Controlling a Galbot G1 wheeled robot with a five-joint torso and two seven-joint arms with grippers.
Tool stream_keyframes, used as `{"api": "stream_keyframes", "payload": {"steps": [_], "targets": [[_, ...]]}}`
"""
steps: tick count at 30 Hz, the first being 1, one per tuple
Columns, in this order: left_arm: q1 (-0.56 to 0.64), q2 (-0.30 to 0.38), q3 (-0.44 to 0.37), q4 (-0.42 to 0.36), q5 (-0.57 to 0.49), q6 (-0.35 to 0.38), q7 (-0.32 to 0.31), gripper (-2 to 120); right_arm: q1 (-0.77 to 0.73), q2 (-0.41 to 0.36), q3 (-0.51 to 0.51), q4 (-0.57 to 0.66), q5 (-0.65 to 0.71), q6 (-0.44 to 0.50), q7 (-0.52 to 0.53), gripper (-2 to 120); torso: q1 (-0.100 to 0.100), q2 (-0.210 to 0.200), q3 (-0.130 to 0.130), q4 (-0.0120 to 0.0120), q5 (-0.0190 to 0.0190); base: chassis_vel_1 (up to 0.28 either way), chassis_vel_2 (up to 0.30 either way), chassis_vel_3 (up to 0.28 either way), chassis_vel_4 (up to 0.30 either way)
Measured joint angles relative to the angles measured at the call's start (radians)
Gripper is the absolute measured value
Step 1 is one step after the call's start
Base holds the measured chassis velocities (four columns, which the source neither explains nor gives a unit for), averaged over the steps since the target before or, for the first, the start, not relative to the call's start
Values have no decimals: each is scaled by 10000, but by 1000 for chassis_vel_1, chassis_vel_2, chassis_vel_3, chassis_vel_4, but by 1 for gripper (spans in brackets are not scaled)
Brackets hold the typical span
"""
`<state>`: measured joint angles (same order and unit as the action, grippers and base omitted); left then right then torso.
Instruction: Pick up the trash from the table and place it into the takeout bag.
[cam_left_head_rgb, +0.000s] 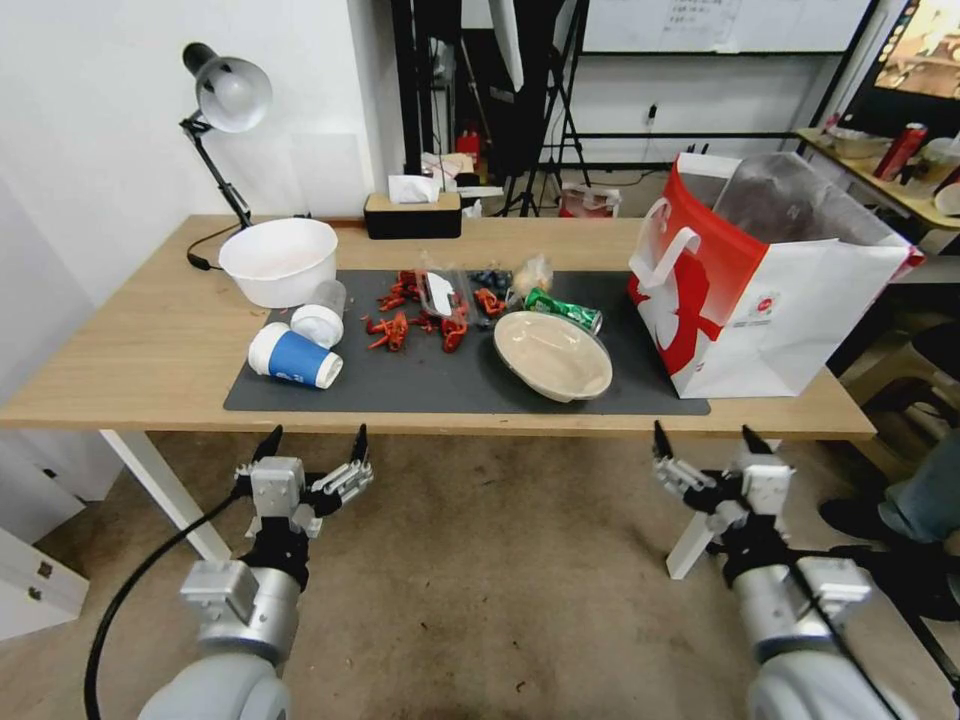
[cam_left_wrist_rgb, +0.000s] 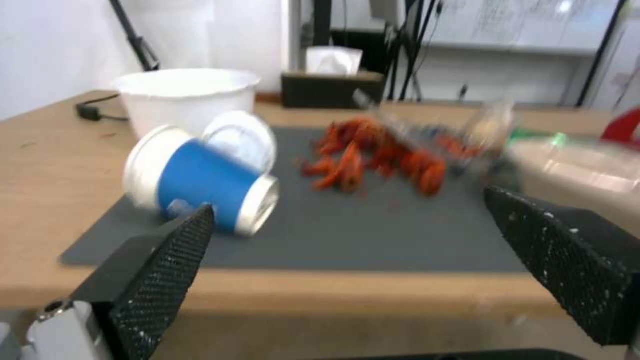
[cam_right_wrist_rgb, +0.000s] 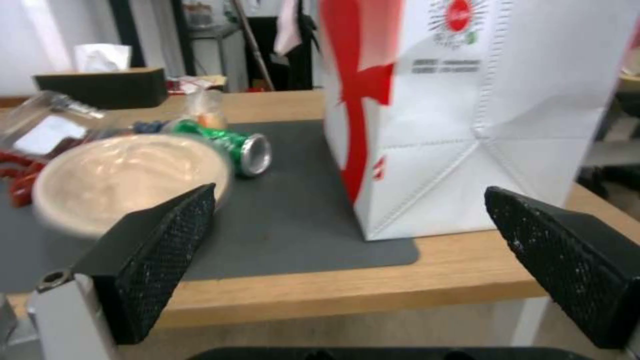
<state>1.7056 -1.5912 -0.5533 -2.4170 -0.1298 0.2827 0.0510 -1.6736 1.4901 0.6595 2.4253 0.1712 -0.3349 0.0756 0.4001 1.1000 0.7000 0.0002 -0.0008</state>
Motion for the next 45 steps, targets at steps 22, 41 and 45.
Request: {"api": "stream_keyframes", "payload": {"steps": [22,41,45], "targets": [[-152,-168,-27,419,188,-561,417,100,2148,-1203,-1366,-2252,3479,1354,683,100,1,0,0,-3,7,0,0,0,0],[86,-176,-115,498,531,-982,466,100,4068,-1112,-2729,-3812,7225,739,1964,100,-1,-1,1,-3,7,0,0,0,0],[122,-176,-116,508,608,-1074,473,100,4144,-1071,-2743,-3871,7398,633,2206,94,-1,-1,1,-3,8,0,0,0,0]]}}
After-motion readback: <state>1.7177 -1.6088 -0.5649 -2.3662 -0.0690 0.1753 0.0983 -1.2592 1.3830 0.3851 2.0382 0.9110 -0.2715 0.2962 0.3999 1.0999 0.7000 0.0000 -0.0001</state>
